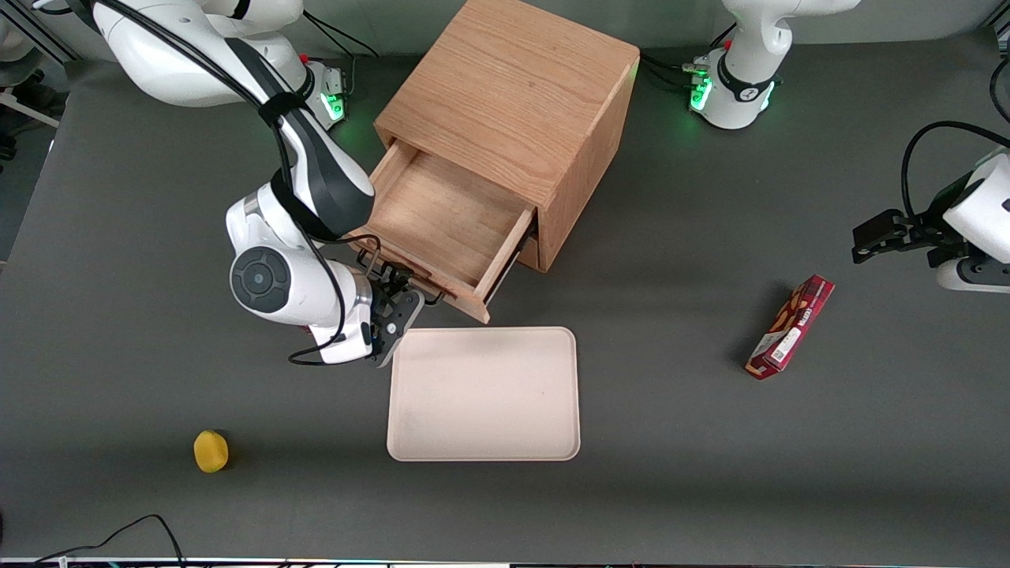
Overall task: Open upper drawer
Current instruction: 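Pull the upper drawer outward by its handle with the right gripper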
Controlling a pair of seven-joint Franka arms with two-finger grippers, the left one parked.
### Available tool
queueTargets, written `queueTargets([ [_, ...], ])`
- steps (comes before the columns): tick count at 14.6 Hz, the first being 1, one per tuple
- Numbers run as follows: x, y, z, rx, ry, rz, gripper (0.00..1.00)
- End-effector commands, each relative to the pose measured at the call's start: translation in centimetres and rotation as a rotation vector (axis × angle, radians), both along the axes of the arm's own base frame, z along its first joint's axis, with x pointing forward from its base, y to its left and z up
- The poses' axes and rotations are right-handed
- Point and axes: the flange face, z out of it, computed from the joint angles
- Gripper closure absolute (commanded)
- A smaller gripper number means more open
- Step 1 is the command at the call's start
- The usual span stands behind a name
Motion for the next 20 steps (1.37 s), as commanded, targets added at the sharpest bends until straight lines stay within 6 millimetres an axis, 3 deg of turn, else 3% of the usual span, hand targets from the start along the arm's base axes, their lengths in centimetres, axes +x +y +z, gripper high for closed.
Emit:
queueTargets([
  [1, 1.7, -1.5, -0.6, -0.033, -0.020, 0.022, 0.00],
  [16, 5.3, -4.0, -0.5, -0.079, -0.056, 0.025, 0.00],
  [20, 6.4, -5.7, -0.7, -0.088, -0.069, 0.016, 0.00],
])
